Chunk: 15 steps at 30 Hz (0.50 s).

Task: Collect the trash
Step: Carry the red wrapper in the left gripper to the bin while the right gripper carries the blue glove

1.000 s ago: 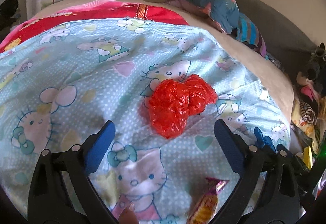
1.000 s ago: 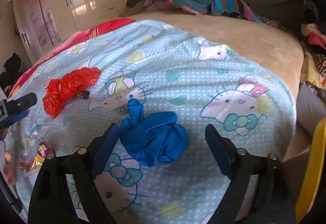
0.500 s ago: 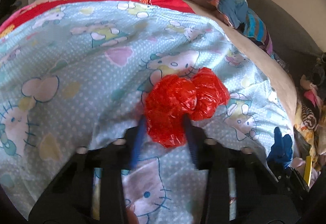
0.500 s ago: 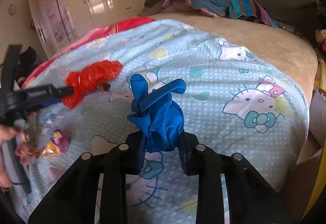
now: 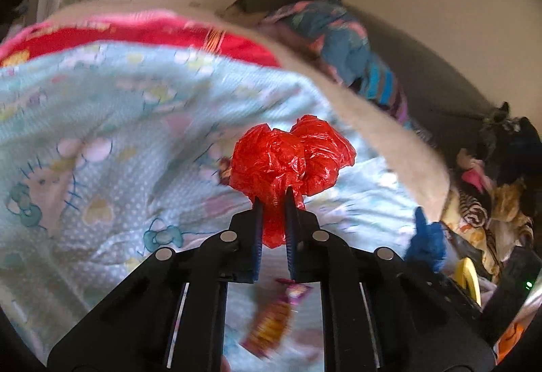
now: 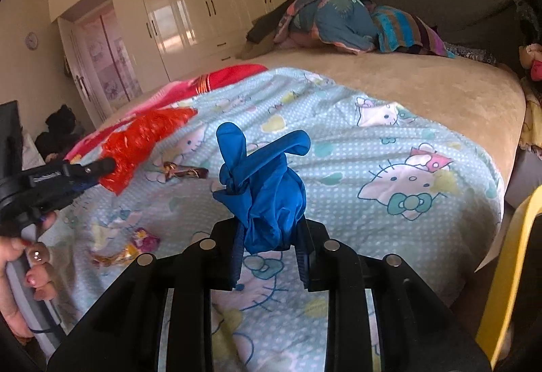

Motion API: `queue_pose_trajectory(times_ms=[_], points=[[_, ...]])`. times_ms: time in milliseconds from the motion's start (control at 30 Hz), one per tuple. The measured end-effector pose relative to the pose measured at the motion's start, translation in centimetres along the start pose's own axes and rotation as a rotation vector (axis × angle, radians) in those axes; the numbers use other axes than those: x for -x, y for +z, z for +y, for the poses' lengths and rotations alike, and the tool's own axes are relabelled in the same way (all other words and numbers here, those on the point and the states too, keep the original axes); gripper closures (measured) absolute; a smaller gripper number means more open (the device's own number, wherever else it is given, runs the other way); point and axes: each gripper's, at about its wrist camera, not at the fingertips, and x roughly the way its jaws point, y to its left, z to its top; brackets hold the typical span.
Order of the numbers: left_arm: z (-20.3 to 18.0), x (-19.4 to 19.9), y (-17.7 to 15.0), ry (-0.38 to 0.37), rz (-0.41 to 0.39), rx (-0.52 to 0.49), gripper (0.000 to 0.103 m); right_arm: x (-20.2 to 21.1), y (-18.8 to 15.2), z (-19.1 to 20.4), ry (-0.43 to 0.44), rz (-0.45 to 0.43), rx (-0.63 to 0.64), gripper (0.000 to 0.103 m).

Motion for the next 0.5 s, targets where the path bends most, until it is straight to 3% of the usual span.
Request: queue_pose_trajectory(times_ms=[500], points=[[-6.1,5.3,-1.4,-0.132,-0.044,-0.118,0.096,8.3,0.6,-2.7,-0.041,-0.083,-0.026,0.079]])
